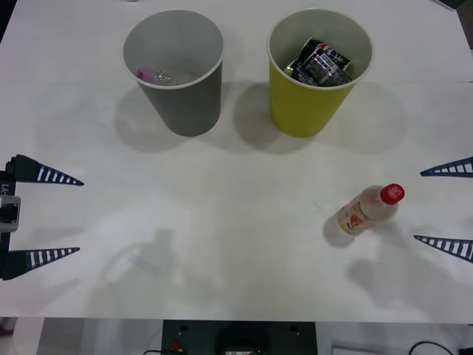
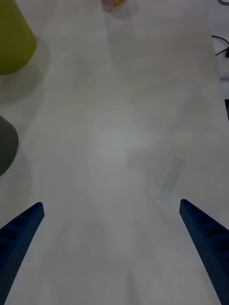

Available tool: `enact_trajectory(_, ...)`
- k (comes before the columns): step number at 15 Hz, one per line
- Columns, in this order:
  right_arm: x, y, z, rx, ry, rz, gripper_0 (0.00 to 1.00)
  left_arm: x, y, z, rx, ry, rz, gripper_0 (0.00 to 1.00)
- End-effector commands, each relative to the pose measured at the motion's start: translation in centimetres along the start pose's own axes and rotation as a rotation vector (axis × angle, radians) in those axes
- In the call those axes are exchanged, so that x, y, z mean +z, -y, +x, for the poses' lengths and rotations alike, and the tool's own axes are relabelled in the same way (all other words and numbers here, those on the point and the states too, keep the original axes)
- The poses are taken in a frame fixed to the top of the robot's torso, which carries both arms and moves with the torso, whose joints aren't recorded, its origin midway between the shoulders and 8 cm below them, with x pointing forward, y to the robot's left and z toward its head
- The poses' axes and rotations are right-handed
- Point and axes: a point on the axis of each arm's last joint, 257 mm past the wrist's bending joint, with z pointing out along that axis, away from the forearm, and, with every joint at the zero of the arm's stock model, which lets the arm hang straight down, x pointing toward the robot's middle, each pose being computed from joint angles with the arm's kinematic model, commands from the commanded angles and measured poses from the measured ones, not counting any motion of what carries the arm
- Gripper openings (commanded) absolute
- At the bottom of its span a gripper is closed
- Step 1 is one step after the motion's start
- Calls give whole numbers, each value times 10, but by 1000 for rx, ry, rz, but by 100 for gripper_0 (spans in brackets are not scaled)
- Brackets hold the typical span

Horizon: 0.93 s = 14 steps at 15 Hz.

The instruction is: Put the can into the green bin and the plastic bottle into the gray bin

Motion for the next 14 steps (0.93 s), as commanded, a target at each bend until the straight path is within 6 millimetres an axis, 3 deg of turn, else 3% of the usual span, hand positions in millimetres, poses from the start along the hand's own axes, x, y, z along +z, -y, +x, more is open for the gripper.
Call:
enact_trajectory(1, -3, -4, 14, -11, 25, 10, 100, 0, 0, 0, 0, 0, 0, 98)
enact_trajectory(5, -2, -8, 31, -11, 64, 51, 100, 0, 0, 0, 0, 0, 0, 98)
enact_trajectory(14, 32, -18, 61, 123, 245, 126, 100, 0, 0, 0, 0, 0, 0, 98)
